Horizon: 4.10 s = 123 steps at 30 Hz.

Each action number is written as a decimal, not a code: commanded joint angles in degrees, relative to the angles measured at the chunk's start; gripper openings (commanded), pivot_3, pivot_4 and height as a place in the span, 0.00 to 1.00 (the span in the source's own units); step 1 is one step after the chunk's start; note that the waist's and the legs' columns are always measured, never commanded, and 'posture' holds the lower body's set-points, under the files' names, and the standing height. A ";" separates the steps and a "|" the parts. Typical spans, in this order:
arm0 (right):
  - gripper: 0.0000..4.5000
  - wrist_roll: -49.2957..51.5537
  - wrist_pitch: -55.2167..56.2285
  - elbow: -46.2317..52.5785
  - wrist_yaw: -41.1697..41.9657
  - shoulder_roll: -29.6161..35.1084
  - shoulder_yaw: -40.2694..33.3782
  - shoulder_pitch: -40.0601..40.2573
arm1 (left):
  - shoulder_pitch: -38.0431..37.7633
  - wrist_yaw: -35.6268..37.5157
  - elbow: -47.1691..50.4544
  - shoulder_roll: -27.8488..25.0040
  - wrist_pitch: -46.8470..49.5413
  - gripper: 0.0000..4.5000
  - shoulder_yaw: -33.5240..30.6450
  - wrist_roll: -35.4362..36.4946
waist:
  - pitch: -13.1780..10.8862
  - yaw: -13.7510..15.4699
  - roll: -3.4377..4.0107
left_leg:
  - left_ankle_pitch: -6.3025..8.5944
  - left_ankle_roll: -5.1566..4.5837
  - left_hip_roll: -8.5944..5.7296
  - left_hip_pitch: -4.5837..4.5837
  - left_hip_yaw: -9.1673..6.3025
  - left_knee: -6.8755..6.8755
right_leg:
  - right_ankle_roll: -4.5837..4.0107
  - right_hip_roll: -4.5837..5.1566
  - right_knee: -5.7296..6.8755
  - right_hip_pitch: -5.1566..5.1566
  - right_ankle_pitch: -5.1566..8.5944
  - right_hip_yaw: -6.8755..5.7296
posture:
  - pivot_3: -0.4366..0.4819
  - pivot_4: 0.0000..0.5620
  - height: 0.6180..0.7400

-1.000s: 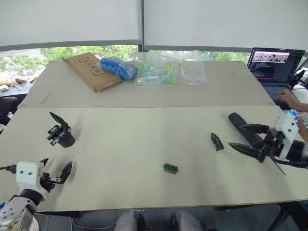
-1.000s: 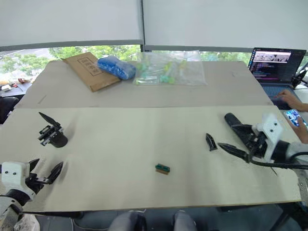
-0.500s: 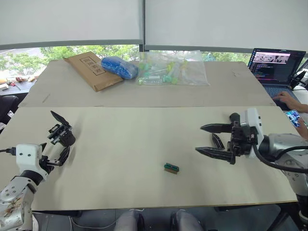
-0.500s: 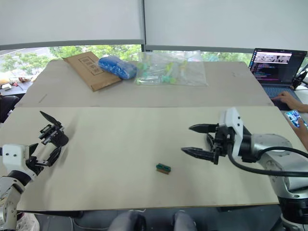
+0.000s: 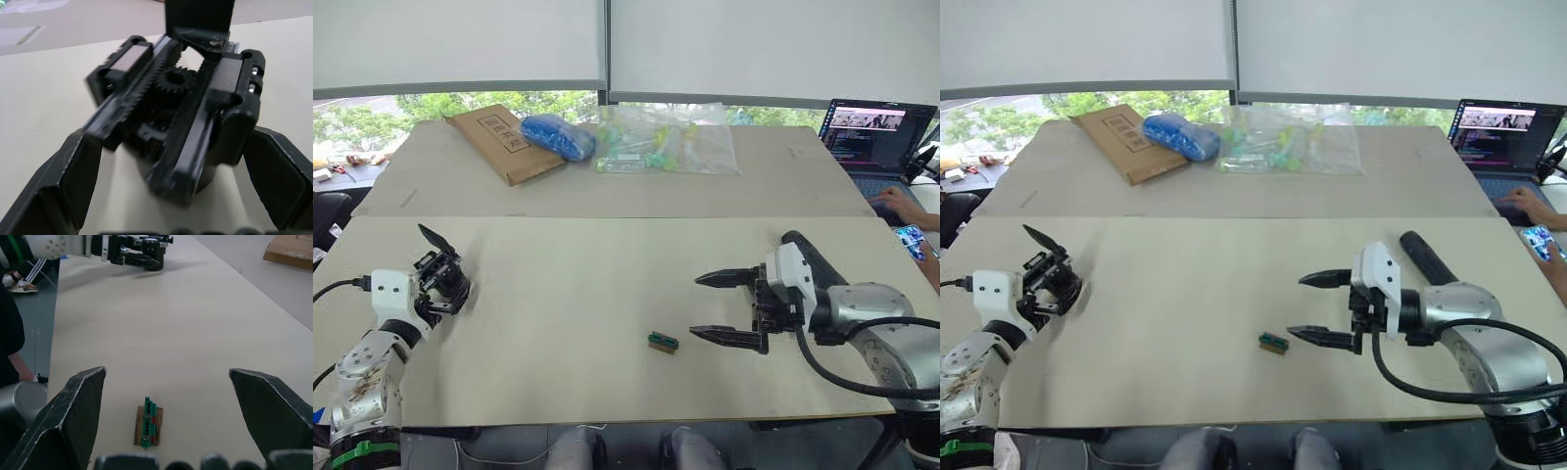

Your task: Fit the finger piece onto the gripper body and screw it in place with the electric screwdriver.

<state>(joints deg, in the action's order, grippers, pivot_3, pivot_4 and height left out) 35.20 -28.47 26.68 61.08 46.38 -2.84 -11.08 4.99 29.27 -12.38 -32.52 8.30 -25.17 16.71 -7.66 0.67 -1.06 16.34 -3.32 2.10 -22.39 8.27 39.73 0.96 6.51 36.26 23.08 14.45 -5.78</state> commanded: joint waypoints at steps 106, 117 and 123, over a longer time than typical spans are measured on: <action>1.00 -6.07 4.02 0.08 -5.00 -5.25 3.46 -2.53 | -6.12 14.65 19.82 2.06 2.11 0.99 19.92 0.16 | -0.15 0.11 -0.29 | 0.10 -0.19 -0.15 -0.43 -0.23 0.36 | 0.31 0.01 -0.12 0.13 -0.16 -0.08 | 0.48 0.27 1.00; 1.00 -5.81 4.07 1.43 -3.78 -4.85 3.42 -1.14 | 5.57 22.55 3.61 1.93 -6.47 0.99 22.46 -0.78 | -0.15 0.07 -0.29 | 0.10 -0.19 -0.18 -0.46 -0.20 0.37 | 0.32 -0.02 -0.11 0.12 -0.17 -0.15 | 0.48 0.27 1.00; 1.00 -5.71 3.76 1.48 -4.42 -4.53 2.48 -0.39 | 8.40 24.15 0.44 2.70 -9.80 0.88 22.66 -0.67 | -0.15 0.09 -0.29 | 0.10 -0.19 -0.17 -0.46 -0.20 0.41 | 0.32 -0.01 -0.10 0.11 -0.17 -0.14 | 0.48 0.27 1.00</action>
<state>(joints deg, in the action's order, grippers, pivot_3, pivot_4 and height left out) 28.30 -24.39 26.45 56.87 41.18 1.50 -11.62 12.20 53.17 -12.05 -30.06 0.13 -2.22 15.85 -7.81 0.76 -1.35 16.43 -3.52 1.92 -22.85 8.07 40.14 1.28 6.51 36.17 23.19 14.29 -5.92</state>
